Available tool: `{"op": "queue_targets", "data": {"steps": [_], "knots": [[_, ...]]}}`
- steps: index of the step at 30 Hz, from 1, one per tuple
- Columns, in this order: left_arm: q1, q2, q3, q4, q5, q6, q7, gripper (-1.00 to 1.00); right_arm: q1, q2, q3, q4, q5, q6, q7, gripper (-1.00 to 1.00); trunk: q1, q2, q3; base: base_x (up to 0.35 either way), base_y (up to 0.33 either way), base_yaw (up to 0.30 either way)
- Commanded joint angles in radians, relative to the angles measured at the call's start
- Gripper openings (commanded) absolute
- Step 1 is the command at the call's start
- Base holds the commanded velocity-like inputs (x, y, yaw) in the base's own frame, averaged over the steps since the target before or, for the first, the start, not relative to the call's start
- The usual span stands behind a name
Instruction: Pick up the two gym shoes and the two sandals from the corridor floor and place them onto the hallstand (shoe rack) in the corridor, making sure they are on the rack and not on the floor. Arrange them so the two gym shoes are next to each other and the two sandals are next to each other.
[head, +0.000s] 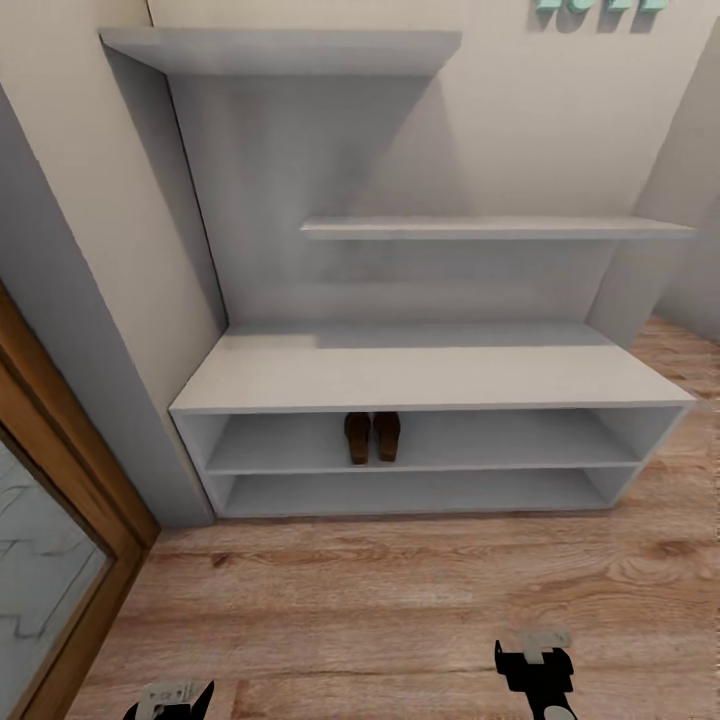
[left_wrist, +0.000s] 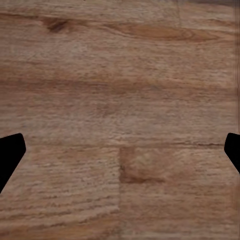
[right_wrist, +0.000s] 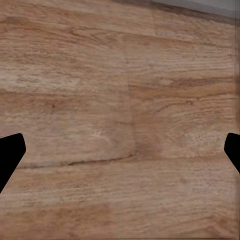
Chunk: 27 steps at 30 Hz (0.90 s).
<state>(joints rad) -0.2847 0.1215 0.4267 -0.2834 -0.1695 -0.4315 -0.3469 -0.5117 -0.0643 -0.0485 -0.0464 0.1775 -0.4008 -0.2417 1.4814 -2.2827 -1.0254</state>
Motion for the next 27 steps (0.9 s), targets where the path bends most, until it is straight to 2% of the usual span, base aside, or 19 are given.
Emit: {"op": "queue_targets", "data": {"steps": [1, 14, 27], "knots": [[-0.001, 0.0, 0.009, 0.001, -0.01, -0.004, -0.005, 1.0, -0.001, 0.0, -0.005, 0.001, 0.01, -0.002, -0.005, 1.0, 0.0, 0.0, -0.001, 0.0, 0.0, -0.216], [-0.001, 0.0, 0.009, 0.001, -0.01, -0.004, -0.004, 1.0, -0.001, 0.003, -0.01, 0.002, 0.001, 0.0, -0.005, 1.0, 0.0, 0.0, -0.001, 0.0, 0.0, -0.274], [-0.001, -0.001, 0.009, 0.001, -0.011, -0.004, 0.004, 1.0, 0.0, 0.019, -0.012, 0.009, -0.003, -0.002, -0.004, 1.0, 0.0, 0.0, -0.001, 0.0, 0.0, -0.29]]}}
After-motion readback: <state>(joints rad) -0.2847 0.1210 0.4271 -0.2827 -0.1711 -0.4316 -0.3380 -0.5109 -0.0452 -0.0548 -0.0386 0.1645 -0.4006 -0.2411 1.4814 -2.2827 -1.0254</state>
